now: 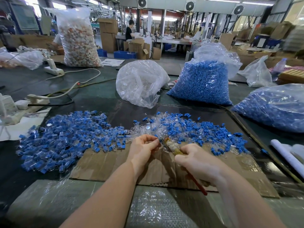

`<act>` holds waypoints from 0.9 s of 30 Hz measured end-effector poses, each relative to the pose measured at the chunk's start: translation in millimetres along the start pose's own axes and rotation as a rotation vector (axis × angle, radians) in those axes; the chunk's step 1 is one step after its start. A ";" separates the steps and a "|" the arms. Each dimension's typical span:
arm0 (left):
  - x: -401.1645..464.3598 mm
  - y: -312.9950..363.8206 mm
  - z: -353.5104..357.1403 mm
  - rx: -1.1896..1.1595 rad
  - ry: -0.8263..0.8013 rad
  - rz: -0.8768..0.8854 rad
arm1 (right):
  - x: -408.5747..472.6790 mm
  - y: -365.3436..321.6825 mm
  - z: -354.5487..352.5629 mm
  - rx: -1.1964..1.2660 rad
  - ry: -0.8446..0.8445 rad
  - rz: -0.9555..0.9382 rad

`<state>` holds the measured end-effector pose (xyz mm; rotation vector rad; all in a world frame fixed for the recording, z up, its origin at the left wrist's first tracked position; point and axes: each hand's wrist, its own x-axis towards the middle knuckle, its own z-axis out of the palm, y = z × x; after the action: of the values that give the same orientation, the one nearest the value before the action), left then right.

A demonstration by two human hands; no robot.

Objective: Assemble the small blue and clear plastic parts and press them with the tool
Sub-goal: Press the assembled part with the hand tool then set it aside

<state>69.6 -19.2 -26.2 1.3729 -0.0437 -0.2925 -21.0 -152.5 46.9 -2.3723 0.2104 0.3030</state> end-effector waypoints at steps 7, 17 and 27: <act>0.5 -0.2 0.3 0.005 0.020 -0.008 | -0.8 -2.7 -1.0 -0.002 -0.048 0.030; -4.7 1.8 3.0 0.064 0.015 0.002 | 0.7 -0.9 0.6 -0.051 -0.034 -0.013; -9.6 5.9 3.1 0.082 0.006 0.006 | 7.8 -0.3 10.1 -0.160 0.008 0.000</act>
<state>60.8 -19.0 -18.5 1.4544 -0.0556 -0.2840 -15.1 -145.8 37.8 -2.5315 0.1970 0.3208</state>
